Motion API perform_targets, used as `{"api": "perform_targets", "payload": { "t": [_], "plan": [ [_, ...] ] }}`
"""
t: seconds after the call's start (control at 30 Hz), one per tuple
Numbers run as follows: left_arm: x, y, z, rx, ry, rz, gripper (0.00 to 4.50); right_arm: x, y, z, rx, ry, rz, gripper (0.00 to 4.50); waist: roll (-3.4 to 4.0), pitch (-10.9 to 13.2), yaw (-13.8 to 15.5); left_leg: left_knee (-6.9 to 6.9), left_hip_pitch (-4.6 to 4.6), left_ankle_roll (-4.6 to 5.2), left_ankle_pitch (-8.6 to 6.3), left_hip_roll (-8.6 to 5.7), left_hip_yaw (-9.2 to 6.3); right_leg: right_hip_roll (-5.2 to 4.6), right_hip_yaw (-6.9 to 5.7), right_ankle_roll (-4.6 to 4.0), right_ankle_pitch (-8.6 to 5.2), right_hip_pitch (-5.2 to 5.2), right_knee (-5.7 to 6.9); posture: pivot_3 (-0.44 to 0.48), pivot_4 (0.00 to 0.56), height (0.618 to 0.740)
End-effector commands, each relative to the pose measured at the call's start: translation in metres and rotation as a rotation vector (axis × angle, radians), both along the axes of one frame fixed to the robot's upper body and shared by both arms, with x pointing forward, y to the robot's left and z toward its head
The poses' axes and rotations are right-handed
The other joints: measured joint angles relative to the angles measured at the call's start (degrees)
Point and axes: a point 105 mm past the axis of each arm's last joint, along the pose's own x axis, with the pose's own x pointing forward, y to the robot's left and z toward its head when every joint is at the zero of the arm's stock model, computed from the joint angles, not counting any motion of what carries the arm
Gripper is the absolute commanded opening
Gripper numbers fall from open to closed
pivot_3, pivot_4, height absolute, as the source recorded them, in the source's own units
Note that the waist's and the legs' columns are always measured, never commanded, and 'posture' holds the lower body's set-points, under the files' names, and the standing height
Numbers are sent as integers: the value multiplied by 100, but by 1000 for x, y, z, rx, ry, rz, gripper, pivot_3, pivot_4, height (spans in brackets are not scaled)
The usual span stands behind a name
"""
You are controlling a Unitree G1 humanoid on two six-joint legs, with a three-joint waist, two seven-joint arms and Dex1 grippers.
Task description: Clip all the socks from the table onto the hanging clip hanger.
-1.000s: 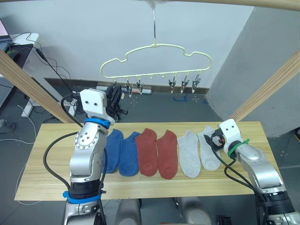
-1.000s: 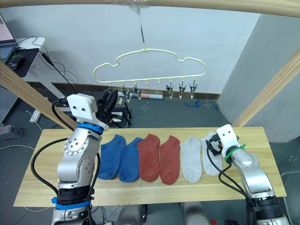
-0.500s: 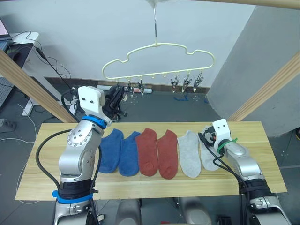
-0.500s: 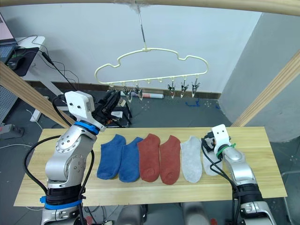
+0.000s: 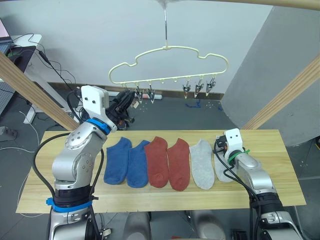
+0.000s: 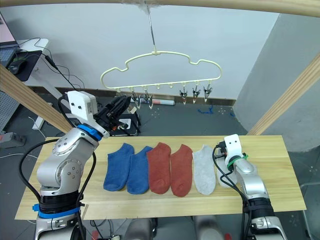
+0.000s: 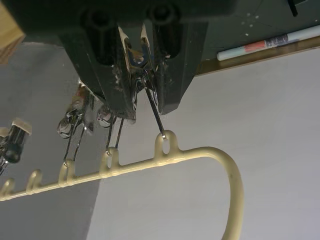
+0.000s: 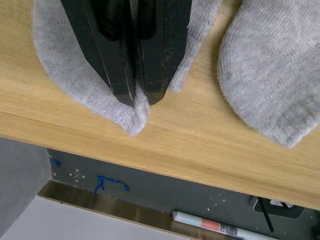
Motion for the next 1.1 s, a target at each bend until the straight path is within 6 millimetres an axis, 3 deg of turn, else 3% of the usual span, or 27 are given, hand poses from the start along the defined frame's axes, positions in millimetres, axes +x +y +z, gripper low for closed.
{"api": "perform_targets", "payload": {
  "t": [0.03,0.1,0.2,0.47,0.57,0.97,1.07,1.1],
  "plan": [
    [-7,-2,17,12,-67,-21,406,-4,5,12,5,-72,32,0,0,0,0,0,-1,0,0,0,0,0,0,0,0,0,-1,-55,315,740],
    [-7,-2,18,16,-68,-18,405,-5,6,18,19,-106,39,0,2,1,1,0,-1,0,0,0,1,0,1,0,0,-1,-2,-55,315,740],
    [-7,-1,18,12,-69,-10,404,-9,8,28,41,-161,48,706,2,2,1,0,-1,0,0,0,1,0,0,1,0,-1,-2,-55,315,740],
    [-7,-1,18,17,-65,-21,404,-13,9,35,13,-212,54,3610,3,2,2,-1,-1,0,0,0,1,0,1,1,0,-2,-2,-57,315,740],
    [-8,-1,18,19,-63,-23,404,-12,6,31,13,-193,38,4500,4,2,1,-1,-2,0,0,0,1,0,1,1,-1,-2,-2,-57,315,740],
    [-11,-2,20,30,-58,-38,403,-3,-20,-3,92,-13,-135,4500,5,3,9,-1,-3,0,0,-1,1,-1,1,0,0,-3,-2,-44,318,740],
    [-11,-2,19,34,-55,-44,402,-4,-19,-7,120,10,-139,3924,5,3,4,-2,-3,0,0,0,2,-1,1,0,0,-3,-3,-44,318,740],
    [-11,-2,19,35,-54,-46,401,-4,-19,-7,131,13,-142,3513,5,3,3,-2,-2,0,0,0,2,-1,2,0,0,-3,-2,-45,318,740]
  ]
}}
